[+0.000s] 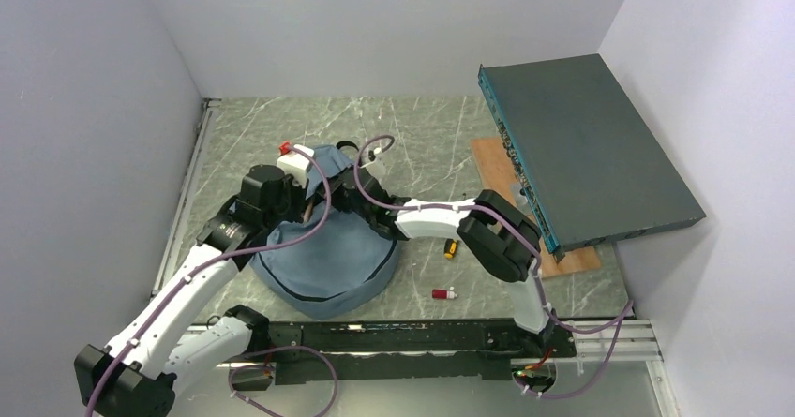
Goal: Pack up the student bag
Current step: Place the stationery in the student bag.
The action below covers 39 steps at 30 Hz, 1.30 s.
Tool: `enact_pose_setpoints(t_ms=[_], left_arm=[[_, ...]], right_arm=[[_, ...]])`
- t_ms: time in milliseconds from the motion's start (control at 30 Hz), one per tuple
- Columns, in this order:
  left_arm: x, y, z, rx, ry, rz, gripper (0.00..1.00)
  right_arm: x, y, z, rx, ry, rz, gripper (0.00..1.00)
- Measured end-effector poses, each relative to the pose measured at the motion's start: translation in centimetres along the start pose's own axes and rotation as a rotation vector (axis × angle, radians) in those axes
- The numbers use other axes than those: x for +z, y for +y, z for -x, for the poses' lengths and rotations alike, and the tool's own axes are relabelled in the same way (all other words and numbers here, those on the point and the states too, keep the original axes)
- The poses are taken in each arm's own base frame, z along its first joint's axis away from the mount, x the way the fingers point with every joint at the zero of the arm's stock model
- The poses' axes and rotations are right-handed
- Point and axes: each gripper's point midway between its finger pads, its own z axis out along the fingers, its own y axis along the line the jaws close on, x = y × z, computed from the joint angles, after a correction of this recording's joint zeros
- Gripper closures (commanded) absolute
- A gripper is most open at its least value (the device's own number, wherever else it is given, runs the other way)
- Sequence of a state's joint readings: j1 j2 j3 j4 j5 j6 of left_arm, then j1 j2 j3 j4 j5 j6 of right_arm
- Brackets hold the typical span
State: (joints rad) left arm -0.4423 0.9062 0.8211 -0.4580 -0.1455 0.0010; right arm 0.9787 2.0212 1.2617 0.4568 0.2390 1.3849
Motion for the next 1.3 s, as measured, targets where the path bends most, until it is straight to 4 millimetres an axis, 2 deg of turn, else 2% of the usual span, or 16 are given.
enact_pose_setpoints(t_ms=[33, 67, 233, 367, 467, 600, 667, 833, 1033, 1167, 1300], left_arm=[[-0.1, 0.1, 0.0, 0.001, -0.001, 0.002, 1.00], [-0.2, 0.1, 0.0, 0.000, -0.002, 0.005, 1.00], [0.0, 0.3, -0.8, 0.005, 0.035, 0.017, 1.00], [0.4, 0.2, -1.6, 0.005, 0.074, 0.019, 1.00], [0.6, 0.2, -1.9, -0.002, 0.095, 0.019, 1.00], [0.6, 0.2, -2.0, -0.007, 0.104, 0.023, 1.00], [0.5, 0.2, -2.0, -0.007, 0.105, 0.025, 1.00], [0.5, 0.4, -2.0, -0.007, 0.105, 0.034, 1.00], [0.2, 0.6, -2.0, -0.007, 0.104, 0.041, 1.00], [0.0, 0.8, -1.9, -0.008, 0.098, 0.051, 1.00], [-0.3, 1.1, -1.7, -0.012, 0.087, 0.070, 1.00]], right_arm=[[0.5, -0.6, 0.7, -0.026, -0.022, -0.025, 0.69], [0.8, -1.1, 1.1, -0.050, -0.033, -0.048, 0.63], [0.9, -2.5, 2.2, -0.208, -0.033, -0.099, 0.39], [-0.5, -2.6, 1.4, -0.334, 0.049, -0.098, 0.31], [-2.1, -2.1, 1.3, -0.402, 0.097, -0.072, 0.30], [-3.6, -1.5, 1.6, -0.462, 0.141, -0.052, 0.37], [-3.8, -1.6, 1.6, -0.479, 0.159, -0.049, 0.48], [-4.0, -2.7, 1.0, -0.521, 0.200, -0.055, 0.63], [-3.7, -3.8, 0.7, -0.582, 0.221, -0.061, 0.94], [-3.1, -4.1, 0.2, -0.589, 0.235, -0.054, 0.97], [-0.4, -2.2, -0.9, -0.556, 0.245, 0.001, 0.95]])
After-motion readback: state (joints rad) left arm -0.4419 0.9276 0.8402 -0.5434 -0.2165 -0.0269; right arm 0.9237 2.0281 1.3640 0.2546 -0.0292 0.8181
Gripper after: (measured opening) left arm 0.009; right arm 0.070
